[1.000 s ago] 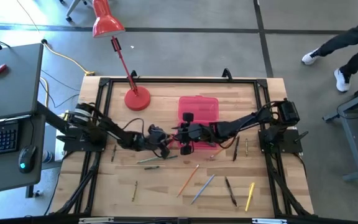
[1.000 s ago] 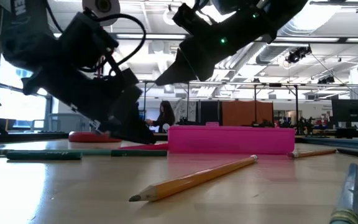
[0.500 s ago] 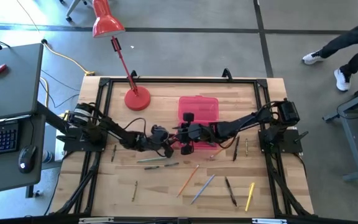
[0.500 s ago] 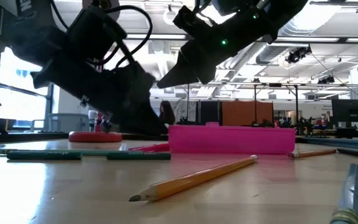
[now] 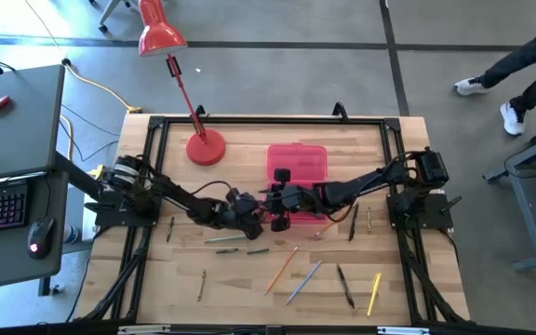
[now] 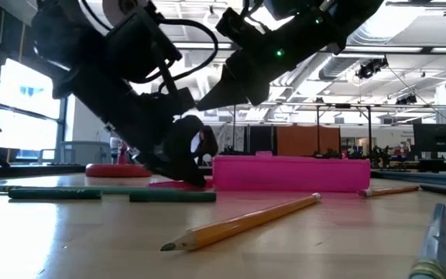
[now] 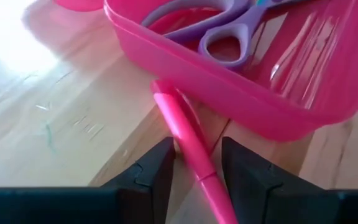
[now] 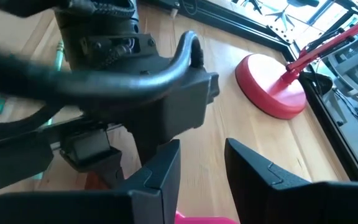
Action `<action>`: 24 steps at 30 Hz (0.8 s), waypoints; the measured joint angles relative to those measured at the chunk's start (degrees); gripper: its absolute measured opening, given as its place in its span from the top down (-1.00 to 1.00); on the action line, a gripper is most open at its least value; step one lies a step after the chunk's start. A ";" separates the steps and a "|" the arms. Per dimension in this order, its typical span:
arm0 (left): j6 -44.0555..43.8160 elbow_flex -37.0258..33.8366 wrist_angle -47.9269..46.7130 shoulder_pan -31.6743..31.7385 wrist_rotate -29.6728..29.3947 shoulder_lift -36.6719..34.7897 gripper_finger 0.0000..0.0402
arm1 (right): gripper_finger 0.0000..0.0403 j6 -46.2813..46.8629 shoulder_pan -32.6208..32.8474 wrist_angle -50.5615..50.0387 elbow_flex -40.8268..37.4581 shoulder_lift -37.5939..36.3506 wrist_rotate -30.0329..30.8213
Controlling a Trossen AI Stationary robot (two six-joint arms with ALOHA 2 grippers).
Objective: Pick & place school supplies into a supply box
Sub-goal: Put the pink pen into the red supply box
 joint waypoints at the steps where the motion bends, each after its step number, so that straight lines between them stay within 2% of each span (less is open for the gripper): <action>1: -0.04 0.24 -1.97 0.00 -0.24 -0.10 0.16 | 0.48 0.00 0.00 -0.06 0.00 0.00 0.00; 12: 1.31 -0.14 -8.11 0.13 0.50 -3.16 0.16 | 0.48 0.04 0.00 -0.42 0.02 0.00 0.00; 21: -1.52 -0.66 -7.04 0.20 1.70 -1.39 0.16 | 0.48 0.17 0.00 -0.42 0.02 0.00 0.00; 24: -2.32 -2.71 -2.47 0.15 1.43 -1.01 0.16 | 0.48 0.20 0.00 -0.44 0.02 0.00 0.00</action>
